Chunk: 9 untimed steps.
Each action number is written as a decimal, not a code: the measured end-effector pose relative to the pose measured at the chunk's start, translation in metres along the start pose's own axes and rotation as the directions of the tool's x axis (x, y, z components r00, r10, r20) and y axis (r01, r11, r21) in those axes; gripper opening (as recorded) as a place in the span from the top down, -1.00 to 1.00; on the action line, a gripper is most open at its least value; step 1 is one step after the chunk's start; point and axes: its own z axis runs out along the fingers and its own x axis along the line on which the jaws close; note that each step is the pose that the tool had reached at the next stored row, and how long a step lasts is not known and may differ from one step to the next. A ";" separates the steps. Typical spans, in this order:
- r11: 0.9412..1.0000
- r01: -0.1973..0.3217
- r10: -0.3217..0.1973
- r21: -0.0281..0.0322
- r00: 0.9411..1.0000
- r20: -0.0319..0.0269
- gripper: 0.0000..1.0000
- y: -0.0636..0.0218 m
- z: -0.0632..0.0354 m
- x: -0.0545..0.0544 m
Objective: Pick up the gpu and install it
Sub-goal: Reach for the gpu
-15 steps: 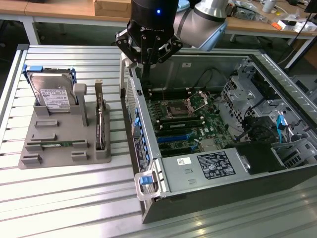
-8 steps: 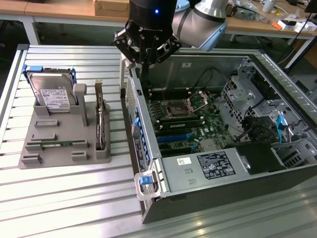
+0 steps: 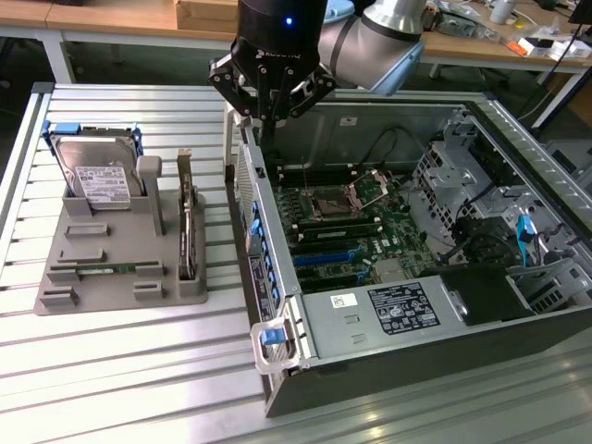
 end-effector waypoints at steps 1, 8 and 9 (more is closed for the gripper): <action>1.000 0.000 0.000 0.000 1.000 0.000 0.79 0.0000 0.0000 0.001; 1.000 0.000 0.000 0.000 1.000 0.000 0.79 -0.0004 -0.0002 0.005; 1.000 0.000 0.000 0.000 1.000 0.000 0.79 -0.0004 -0.0001 0.006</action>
